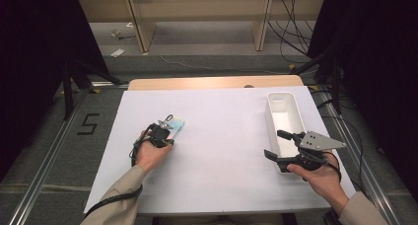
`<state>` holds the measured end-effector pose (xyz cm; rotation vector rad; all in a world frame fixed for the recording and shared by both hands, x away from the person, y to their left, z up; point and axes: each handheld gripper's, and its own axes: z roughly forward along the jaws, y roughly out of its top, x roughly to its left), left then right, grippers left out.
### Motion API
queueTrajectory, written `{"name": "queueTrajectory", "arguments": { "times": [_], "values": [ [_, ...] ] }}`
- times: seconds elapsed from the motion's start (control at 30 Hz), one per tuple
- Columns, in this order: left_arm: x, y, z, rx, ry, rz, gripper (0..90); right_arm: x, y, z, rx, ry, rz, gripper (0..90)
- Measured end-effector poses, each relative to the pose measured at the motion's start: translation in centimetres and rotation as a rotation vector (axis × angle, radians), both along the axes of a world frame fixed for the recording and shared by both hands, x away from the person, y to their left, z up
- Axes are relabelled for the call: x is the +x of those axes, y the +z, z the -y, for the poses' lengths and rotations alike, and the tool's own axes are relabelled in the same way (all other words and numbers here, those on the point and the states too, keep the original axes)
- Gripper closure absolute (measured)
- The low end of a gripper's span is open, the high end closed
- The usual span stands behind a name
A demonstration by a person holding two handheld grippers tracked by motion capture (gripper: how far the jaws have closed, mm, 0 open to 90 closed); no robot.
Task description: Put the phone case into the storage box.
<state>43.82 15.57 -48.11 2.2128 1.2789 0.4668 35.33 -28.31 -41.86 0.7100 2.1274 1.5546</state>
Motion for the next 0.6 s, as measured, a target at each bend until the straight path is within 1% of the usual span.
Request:
{"name": "queueTrajectory", "arguments": {
  "times": [0.17, 0.2, 0.23, 0.27, 0.33, 0.37, 0.4, 0.43, 0.47, 0.5, 0.53, 0.57, 0.6],
  "values": [
    [0.0, 0.0, -0.1, -0.005, 0.003, 0.001, 88.8, 0.0, 0.0, 0.0, -0.002, -0.001, 0.0, 18.4],
    [0.0, 0.1, -0.1, -0.015, -0.002, -0.008, 86.0, 0.0, 0.0, 0.0, 0.002, 0.002, -0.001, 18.4],
    [0.0, 0.1, -0.1, -0.024, -0.005, -0.011, 80.9, 0.0, 0.0, 0.0, 0.002, 0.002, -0.001, 18.4],
    [-0.1, 0.2, -0.1, -0.037, -0.003, -0.005, 78.2, 0.0, 0.0, 0.0, 0.002, 0.002, -0.001, 18.4],
    [-0.2, 0.6, 0.1, -0.04, -0.011, 0.015, 72.3, 0.0, 0.0, 0.0, 0.0, 0.001, -0.004, 18.4],
    [-0.2, 0.8, 0.2, -0.049, -0.011, 0.023, 69.1, 0.0, 0.0, 0.0, -0.001, 0.001, -0.003, 18.4],
    [-0.2, 1.1, 0.3, -0.054, -0.014, 0.031, 60.7, 0.0, 0.0, 0.0, -0.001, 0.001, -0.004, 18.4],
    [-0.2, 1.3, 0.4, -0.049, -0.018, 0.036, 60.7, 0.0, 0.0, 0.0, -0.001, 0.001, -0.004, 18.4],
    [-0.2, 1.5, 0.5, -0.044, -0.018, 0.049, 51.3, 0.0, 0.0, 0.0, -0.001, 0.001, -0.005, 18.4],
    [-0.2, 1.6, 0.5, -0.038, -0.021, 0.068, 51.3, 0.0, 0.0, 0.0, -0.001, 0.001, -0.005, 18.4],
    [-0.1, 1.8, 0.6, -0.02, -0.018, 0.086, 43.9, 0.0, 0.0, 0.0, -0.001, 0.001, -0.006, 18.5],
    [0.0, 1.8, 0.6, -0.01, -0.009, 0.09, 33.0, 0.0, 0.0, 0.0, -0.002, 0.001, -0.007, 18.4],
    [0.2, 2.0, 0.6, 0.003, 0.003, 0.098, 27.8, 0.1, -0.1, 0.0, -0.002, 0.001, -0.006, 18.4]
  ]
}}
